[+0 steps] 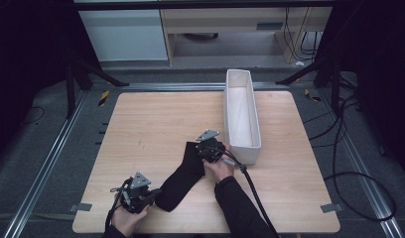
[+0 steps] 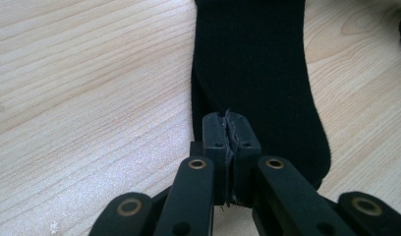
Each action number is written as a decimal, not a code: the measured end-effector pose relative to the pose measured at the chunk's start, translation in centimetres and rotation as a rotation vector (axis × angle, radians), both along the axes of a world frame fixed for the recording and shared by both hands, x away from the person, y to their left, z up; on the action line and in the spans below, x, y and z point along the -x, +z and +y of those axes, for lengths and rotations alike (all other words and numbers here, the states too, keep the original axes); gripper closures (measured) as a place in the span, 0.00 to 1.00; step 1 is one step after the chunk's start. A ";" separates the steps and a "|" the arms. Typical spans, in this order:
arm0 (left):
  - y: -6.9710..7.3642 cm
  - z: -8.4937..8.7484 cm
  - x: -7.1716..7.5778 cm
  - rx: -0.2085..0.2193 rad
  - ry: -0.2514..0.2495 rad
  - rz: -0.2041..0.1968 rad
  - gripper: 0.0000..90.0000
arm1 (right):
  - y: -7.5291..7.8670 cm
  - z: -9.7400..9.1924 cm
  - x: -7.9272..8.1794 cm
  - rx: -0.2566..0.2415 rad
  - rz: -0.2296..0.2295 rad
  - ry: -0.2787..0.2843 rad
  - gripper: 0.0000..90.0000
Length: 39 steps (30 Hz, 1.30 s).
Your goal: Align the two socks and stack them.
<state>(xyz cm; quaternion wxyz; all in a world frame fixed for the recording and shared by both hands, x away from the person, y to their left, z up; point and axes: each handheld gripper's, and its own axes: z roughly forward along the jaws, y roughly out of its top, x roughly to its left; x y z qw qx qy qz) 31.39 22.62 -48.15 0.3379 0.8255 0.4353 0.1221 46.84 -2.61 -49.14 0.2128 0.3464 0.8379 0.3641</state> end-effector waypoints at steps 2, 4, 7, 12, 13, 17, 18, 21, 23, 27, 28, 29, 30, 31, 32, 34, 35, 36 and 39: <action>-0.1 0.0 -0.1 -0.006 -0.001 0.002 0.97 | -0.3 0.1 -0.1 0.001 -0.004 -0.013 0.84; -0.3 0.0 -0.1 -0.014 -0.002 0.005 0.97 | -0.6 0.2 -0.1 0.011 -0.014 -0.020 0.82; -0.4 0.0 -0.2 -0.012 0.000 0.008 0.96 | -0.9 0.5 -0.1 0.032 -0.034 -0.015 0.78; 0.0 0.4 0.1 0.011 0.010 -0.015 0.89 | -0.1 0.2 0.0 0.004 -0.064 -0.017 0.68; 0.3 0.6 0.2 0.013 0.020 -0.031 0.87 | 0.2 0.1 0.1 -0.008 -0.072 -0.012 0.67; 0.8 1.1 0.6 -0.005 0.046 -0.064 0.77 | 1.5 -0.2 0.9 -0.044 -0.087 0.014 0.60; 0.8 1.1 0.6 -0.005 0.046 -0.064 0.74 | 1.7 -0.3 1.1 -0.050 -0.086 0.020 0.60; 0.5 1.1 0.9 -0.034 0.049 -0.056 0.66 | 1.7 -0.4 1.8 -0.081 -0.053 0.053 0.60; 0.2 0.8 1.0 -0.063 0.043 -0.046 0.60 | 1.2 -0.4 2.2 -0.071 -0.027 0.073 0.61; -0.1 0.5 1.2 -0.096 0.037 -0.044 0.56 | -0.1 -0.2 2.6 -0.039 0.021 0.094 0.64; -0.2 0.4 1.2 -0.105 0.035 -0.042 0.55 | -0.5 -0.2 2.7 -0.032 0.029 0.097 0.65; -0.3 0.4 1.2 -0.115 0.035 -0.042 0.55 | -0.7 -0.2 2.8 -0.031 0.033 0.099 0.65; -0.3 0.4 1.2 -0.133 0.036 -0.041 0.55 | -1.0 -0.2 2.9 -0.035 0.035 0.100 0.65; -0.3 0.4 1.2 -0.141 0.036 -0.040 0.55 | -1.1 -0.2 3.0 -0.044 0.033 0.100 0.66; -0.3 0.5 1.2 -0.151 0.035 -0.039 0.55 | -1.1 -0.2 3.1 -0.050 0.034 0.102 0.66; -0.3 0.7 1.2 -0.161 0.047 -0.039 0.55 | -1.1 -0.2 3.3 -0.054 0.040 0.104 0.67; -0.3 1.1 1.2 -0.171 0.059 -0.037 0.55 | -1.3 0.0 3.7 -0.058 0.036 0.115 0.67; -0.3 1.3 1.1 -0.178 0.065 -0.037 0.55 | -1.3 0.1 3.9 -0.059 0.036 0.123 0.67; -0.2 2.0 1.0 -0.184 0.085 -0.036 0.55 | -1.0 0.4 4.2 -0.063 0.044 0.142 0.67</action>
